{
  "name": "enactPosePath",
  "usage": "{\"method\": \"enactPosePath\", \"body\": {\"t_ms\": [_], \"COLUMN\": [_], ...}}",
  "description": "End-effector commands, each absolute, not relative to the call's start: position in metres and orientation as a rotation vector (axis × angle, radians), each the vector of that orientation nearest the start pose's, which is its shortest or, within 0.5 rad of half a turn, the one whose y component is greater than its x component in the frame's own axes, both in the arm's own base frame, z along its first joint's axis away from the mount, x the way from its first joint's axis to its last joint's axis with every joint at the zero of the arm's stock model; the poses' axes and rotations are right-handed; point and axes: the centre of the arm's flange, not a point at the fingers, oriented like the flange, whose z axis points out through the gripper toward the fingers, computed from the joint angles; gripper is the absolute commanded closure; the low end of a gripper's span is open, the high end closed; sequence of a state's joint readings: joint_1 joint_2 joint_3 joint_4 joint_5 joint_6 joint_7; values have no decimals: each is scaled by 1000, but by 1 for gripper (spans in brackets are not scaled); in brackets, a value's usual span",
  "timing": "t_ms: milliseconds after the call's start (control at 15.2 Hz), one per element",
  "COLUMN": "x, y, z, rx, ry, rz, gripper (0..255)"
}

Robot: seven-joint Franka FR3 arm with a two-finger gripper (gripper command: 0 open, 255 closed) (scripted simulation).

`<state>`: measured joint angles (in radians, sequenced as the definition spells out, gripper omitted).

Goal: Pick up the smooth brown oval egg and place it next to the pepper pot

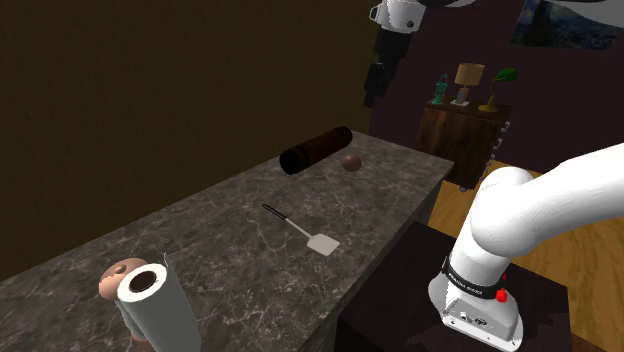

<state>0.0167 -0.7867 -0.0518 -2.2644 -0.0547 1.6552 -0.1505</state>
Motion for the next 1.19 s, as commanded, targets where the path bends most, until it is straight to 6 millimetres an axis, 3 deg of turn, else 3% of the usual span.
{"method": "enactPosePath", "body": {"t_ms": [0, 528, 1122], "x": [314, 385, 455], "y": [-23, -40, -73], "z": [642, 561, 467], "rx": [-3156, -3273, -3394], "ry": [-201, -132, -48], "rz": [-277, -144, 18], "gripper": [0, 0, 0]}}
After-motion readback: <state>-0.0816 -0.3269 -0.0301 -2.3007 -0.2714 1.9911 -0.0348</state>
